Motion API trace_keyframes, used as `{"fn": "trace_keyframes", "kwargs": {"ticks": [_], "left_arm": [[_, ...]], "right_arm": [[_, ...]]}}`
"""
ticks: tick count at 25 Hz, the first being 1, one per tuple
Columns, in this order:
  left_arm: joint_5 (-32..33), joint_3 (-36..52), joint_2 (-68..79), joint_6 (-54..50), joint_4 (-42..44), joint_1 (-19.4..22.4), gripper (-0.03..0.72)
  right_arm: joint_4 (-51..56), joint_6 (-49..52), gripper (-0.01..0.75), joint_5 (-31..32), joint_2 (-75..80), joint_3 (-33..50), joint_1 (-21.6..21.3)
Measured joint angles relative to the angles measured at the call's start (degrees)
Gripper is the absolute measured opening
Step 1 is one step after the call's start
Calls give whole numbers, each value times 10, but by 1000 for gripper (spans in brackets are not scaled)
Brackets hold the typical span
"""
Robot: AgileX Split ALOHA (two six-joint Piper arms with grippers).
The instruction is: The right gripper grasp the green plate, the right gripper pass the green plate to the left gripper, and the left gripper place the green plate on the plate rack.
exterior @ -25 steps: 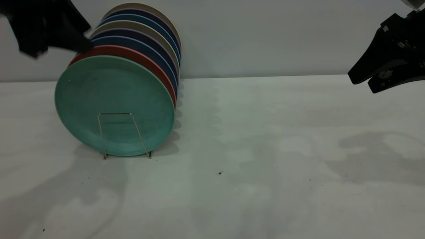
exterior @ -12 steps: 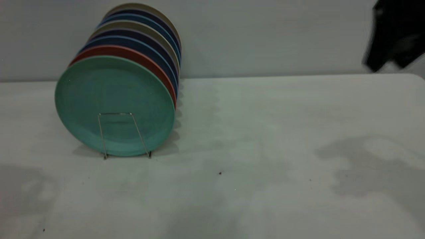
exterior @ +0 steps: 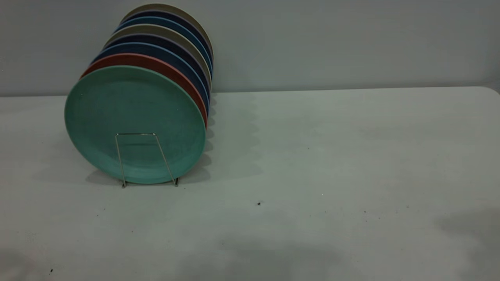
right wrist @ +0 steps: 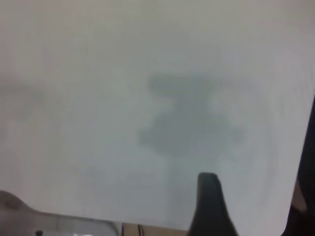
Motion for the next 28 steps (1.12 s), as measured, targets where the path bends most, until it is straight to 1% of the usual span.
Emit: {"fn": "trace_keyframes", "kwargs": {"ticks": [3,7,15,18,22,28], "left_arm": [[26,17,-46,-1,0,0,524],[38,78,-125,-8,0,0,525],[27,215,-307,-34,0,0,525],[27,249,-364,-34,1,0,525],[19,282,-413,-31,11,0,526],[8,310,-457,5,20,0,526]], "right_arm": [[1,0,546,5,-99,54,0],[8,0,546,9,-233,141,0],[15,-9,546,7,-468,312,0],[15,-19,546,-10,-524,368,0],[18,-21,546,-37,-572,421,0],[21,-22,546,-51,-610,429,0]]}}
